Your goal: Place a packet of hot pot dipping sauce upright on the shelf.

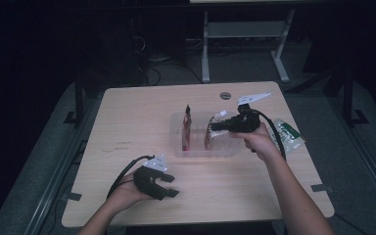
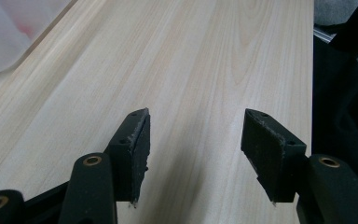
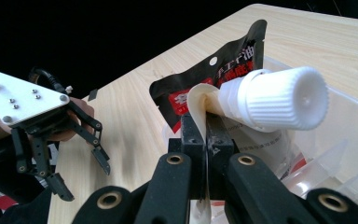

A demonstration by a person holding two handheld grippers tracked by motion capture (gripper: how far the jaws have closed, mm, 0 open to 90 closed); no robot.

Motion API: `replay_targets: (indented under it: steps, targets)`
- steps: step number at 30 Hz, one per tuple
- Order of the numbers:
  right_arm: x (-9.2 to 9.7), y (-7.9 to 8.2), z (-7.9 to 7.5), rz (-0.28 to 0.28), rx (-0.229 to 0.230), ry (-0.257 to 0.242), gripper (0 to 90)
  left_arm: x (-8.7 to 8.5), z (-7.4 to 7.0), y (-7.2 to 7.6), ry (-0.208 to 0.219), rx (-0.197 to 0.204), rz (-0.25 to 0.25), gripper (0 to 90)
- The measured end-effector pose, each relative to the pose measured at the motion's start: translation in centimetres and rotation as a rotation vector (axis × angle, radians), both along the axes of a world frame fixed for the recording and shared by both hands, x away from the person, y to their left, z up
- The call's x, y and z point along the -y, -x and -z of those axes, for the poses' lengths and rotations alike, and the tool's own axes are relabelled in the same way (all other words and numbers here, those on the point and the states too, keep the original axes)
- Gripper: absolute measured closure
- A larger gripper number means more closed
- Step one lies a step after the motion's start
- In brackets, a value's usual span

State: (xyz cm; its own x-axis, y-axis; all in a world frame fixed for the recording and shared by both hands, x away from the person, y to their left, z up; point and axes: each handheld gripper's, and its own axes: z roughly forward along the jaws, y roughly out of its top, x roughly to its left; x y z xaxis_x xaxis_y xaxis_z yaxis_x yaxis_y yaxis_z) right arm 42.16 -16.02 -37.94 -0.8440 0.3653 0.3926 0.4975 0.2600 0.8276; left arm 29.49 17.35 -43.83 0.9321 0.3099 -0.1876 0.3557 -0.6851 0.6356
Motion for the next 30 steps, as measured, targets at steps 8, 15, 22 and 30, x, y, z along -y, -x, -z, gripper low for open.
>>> replay_targets:
  steps: [8,15,22,30]
  targets:
    - [-0.5,-0.2,0.6,0.011,-0.006,0.009,89.1,0.0,0.1,0.0,0.001,-0.002,0.001,41.8]
    - [-0.7,-0.5,1.2,0.025,-0.019,0.016,89.0,0.0,0.1,0.0,0.000,-0.004,0.003,41.8]
    - [-0.9,-0.6,1.5,0.030,-0.028,0.022,88.9,0.0,0.1,0.0,0.000,-0.007,0.001,41.8]
    - [-1.0,-0.6,1.6,0.037,-0.031,0.026,88.4,0.0,0.2,0.0,-0.001,-0.009,0.004,41.8]
